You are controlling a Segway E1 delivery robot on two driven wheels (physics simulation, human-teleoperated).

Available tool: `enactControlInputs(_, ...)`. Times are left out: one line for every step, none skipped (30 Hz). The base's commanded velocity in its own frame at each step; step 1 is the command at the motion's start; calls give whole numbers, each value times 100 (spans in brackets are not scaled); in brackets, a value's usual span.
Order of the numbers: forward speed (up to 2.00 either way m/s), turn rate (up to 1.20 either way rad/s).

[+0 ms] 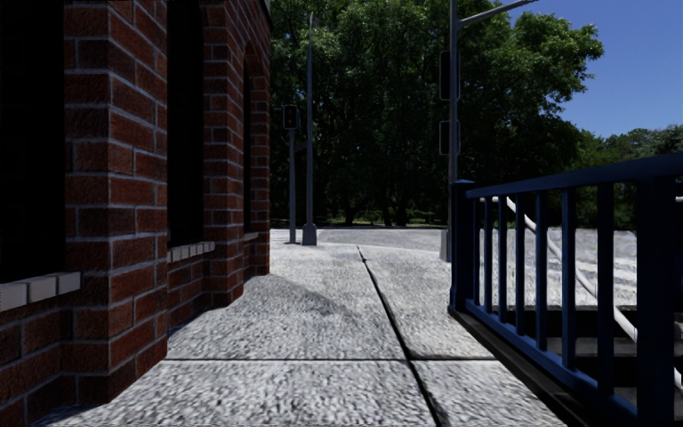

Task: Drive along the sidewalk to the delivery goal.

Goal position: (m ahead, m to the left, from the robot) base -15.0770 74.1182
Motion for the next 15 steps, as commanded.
enactControlInputs(200, 0)
enactControlInputs(200, 0)
enactControlInputs(200, 0)
enactControlInputs(200, 0)
enactControlInputs(200, 0)
enactControlInputs(200, 0)
enactControlInputs(200, 0)
enactControlInputs(200, 0)
enactControlInputs(200, 0)
enactControlInputs(200, 0)
enactControlInputs(200, 0)
enactControlInputs(200, 0)
enactControlInputs(200, 0)
enactControlInputs(200, 0)
enactControlInputs(200, 0)
